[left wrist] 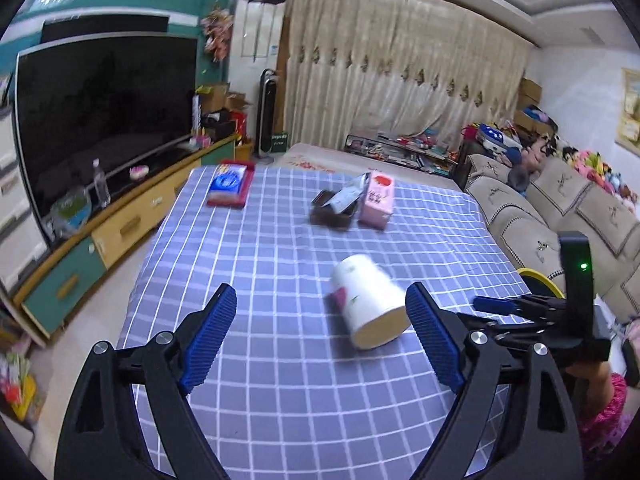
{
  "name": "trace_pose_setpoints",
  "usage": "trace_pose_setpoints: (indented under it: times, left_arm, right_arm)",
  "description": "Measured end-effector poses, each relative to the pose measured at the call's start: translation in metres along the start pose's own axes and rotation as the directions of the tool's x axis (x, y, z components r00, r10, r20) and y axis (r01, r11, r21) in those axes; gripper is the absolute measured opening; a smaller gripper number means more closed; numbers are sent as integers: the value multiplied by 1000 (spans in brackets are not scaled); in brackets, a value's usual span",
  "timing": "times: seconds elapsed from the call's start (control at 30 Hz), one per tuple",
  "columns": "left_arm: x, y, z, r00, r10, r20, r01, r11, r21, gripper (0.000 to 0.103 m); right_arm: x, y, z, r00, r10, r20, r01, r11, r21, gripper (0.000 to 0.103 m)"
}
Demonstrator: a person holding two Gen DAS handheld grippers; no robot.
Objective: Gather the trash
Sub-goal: 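Move the right gripper toward the white paper cup with pink dot, then carry the pink-dot paper cup into the bin and open the right gripper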
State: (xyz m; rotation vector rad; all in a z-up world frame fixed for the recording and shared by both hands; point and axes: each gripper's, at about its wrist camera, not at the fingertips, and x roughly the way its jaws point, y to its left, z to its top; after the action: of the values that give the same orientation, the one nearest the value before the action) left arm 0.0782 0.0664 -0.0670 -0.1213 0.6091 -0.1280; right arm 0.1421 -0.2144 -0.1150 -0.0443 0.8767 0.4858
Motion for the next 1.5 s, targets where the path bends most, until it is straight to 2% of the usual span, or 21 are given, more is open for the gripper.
trace_pose_setpoints:
  times: [0.13,0.37,0.43,0.47,0.53,0.6,0.7,0.87,1.03,1.17,1.27,1.4,1.5]
  left_arm:
    - [3,18,-11,1000,-3,-13,3,1000,-24,86]
    - [14,17,-21,999,-25,-34,23,998,-58,86]
    - [18,19,-24,999,-27,-41,24,997,-67,86]
    - [20,18,-24,999,-28,-44,25,997,-71,86]
    - [23,18,-24,998,-28,-48,25,997,-78,86]
    - [26,17,-23,998,-27,-52,23,997,-80,86]
    - [27,18,-24,998,-23,-57,18,996,-84,86]
    - [30,15,-26,998,-31,-62,26,996,-85,86]
    - [33,7,-28,997,-37,-72,32,997,-69,87]
    - [36,0,-28,996,-42,-79,37,997,-63,87]
    - [41,-5,-28,995,-47,-86,43,997,-57,87]
    - [47,-17,-27,994,-54,-96,50,998,-43,87]
    - [52,-22,-27,993,-57,-104,54,998,-34,87]
  right_arm:
    - [24,29,11,1000,17,-11,-18,999,-30,54]
    - [39,31,27,1000,14,-10,-13,1000,9,52]
    - [45,33,31,1000,15,-15,-14,1000,19,41]
    - [46,30,30,1000,14,-16,-14,1000,22,39]
    - [48,30,33,1000,17,-23,-16,1000,26,24]
    - [50,30,34,999,16,-28,-15,1000,26,14]
    - [48,27,34,1000,15,-27,-14,999,37,5]
    - [28,13,32,1000,17,11,-18,996,87,4]
    - [-6,-24,21,998,-23,66,11,983,182,4]
    - [-44,-76,1,985,-135,111,95,947,307,4]
    - [-73,-122,-20,960,-251,122,182,894,410,5]
    - [-104,-182,-53,906,-414,87,307,784,539,5]
    - [-113,-220,-75,875,-483,42,364,711,601,7]
